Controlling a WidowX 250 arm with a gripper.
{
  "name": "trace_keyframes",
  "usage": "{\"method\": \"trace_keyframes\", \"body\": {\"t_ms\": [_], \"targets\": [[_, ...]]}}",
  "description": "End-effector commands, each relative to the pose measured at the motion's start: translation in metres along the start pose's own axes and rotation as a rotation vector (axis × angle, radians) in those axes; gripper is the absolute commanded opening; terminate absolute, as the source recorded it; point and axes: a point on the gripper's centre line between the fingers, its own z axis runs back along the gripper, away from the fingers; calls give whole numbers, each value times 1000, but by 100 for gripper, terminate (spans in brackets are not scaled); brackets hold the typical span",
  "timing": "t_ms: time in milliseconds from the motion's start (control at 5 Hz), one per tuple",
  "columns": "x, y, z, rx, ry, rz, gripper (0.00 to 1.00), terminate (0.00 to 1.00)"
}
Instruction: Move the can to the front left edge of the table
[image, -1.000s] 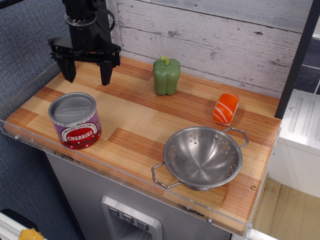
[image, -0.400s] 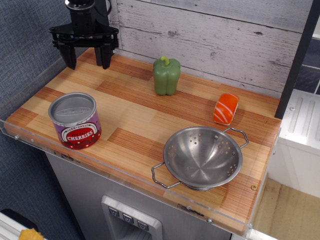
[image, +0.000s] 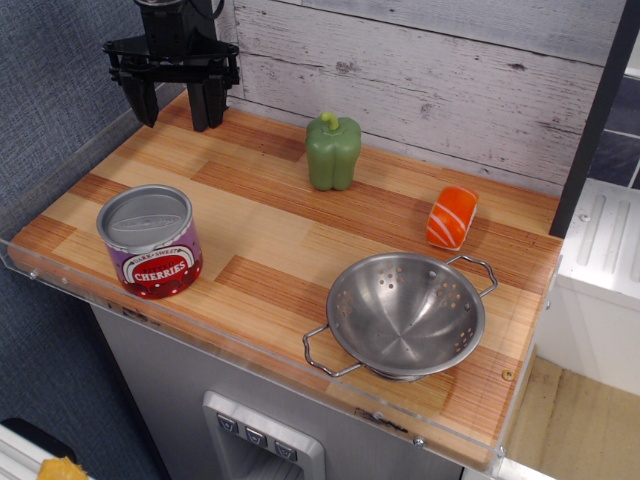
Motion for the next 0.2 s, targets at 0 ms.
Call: {"method": "trace_keyframes", "body": {"t_ms": [0], "targets": [[7,6,20,1,-50,14,100,100]]}}
